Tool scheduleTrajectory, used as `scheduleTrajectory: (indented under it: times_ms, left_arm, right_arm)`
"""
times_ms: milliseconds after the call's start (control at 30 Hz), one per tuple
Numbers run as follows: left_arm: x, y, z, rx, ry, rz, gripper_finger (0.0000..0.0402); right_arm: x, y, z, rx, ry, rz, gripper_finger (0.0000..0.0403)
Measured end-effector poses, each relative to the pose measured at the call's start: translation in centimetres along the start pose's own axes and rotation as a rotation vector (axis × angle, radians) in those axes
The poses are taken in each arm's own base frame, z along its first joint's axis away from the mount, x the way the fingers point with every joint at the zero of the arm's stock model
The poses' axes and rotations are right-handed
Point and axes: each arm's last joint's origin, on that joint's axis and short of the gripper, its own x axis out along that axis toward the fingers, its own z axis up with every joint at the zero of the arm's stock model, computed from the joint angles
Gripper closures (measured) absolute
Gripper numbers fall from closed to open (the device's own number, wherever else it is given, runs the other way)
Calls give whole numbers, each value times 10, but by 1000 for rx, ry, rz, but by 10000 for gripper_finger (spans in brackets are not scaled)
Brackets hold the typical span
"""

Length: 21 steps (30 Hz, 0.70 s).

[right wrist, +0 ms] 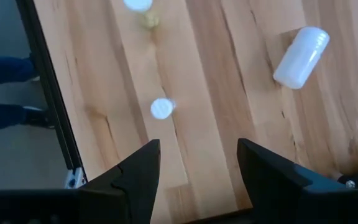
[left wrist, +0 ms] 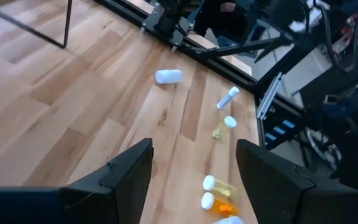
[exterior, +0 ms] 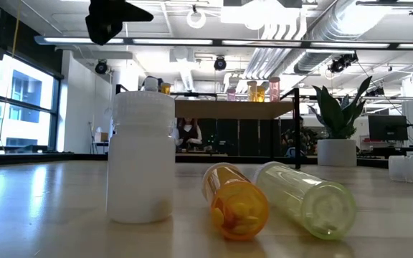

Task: Pick and place medicine bottles onto shelf by color
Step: Put the small white pill bottle on the shelf

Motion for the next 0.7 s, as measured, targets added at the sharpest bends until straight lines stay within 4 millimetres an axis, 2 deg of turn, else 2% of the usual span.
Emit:
scheduleTrajectory:
  times_ms: [267, 700]
  left_arm:
    - [0, 0, 0, -77, 0, -1, 179]
    - [0, 0, 0, -104, -5, 0, 179]
  right_arm:
    - [15, 23, -27, -32, -100, -29, 199]
    - [66, 52, -53, 69, -188, -160, 199]
